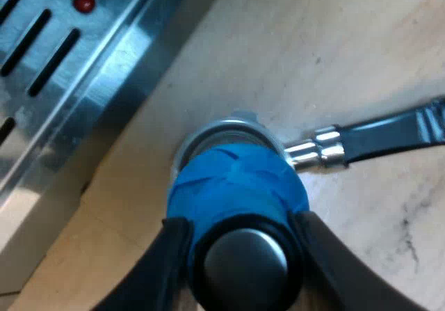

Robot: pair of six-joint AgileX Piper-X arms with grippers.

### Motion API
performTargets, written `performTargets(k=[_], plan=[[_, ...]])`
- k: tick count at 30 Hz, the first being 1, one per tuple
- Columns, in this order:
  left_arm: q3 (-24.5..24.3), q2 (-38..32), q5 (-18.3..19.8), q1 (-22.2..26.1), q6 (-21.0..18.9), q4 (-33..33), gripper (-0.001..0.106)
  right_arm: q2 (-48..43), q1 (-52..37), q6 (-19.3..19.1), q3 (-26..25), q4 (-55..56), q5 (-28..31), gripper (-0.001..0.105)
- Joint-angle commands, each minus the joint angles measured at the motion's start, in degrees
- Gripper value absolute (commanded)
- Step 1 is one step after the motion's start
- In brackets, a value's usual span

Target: Grind coffee beans and then tamp

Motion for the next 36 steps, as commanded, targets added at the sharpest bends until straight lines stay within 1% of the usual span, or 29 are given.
performTargets(k=[1, 3, 9, 22, 25, 36], plan=[[-0.4, 0.2, 1.5, 1.1, 0.2, -0.5, 0.0, -0.5, 0.1, -0.8, -0.2, -0.8, -0.4, 0.071], [-0.4, 0.2, 4.0, 1.6, 0.2, -0.9, 0.0, -0.5, 0.1, -0.8, -0.2, -0.8, -0.4, 0.071], [-0.4, 0.7, 5.0, 1.6, 0.2, -2.8, 0.0, -0.5, 0.1, -0.8, -0.2, -0.8, -0.3, 0.071], [0.1, 3.5, 4.9, 1.6, 0.2, -2.8, 0.0, -0.5, 0.1, -0.8, -0.2, -0.8, -0.1, 0.071], [0.1, 4.2, 5.7, 1.6, 0.2, -3.4, 0.0, -0.5, 0.1, -0.8, -0.2, -0.8, 1.0, 0.071], [0.1, 7.3, 5.7, 1.6, 0.2, -3.2, 0.0, -0.5, 0.1, -0.8, -0.2, -0.8, 1.0, 0.071]])
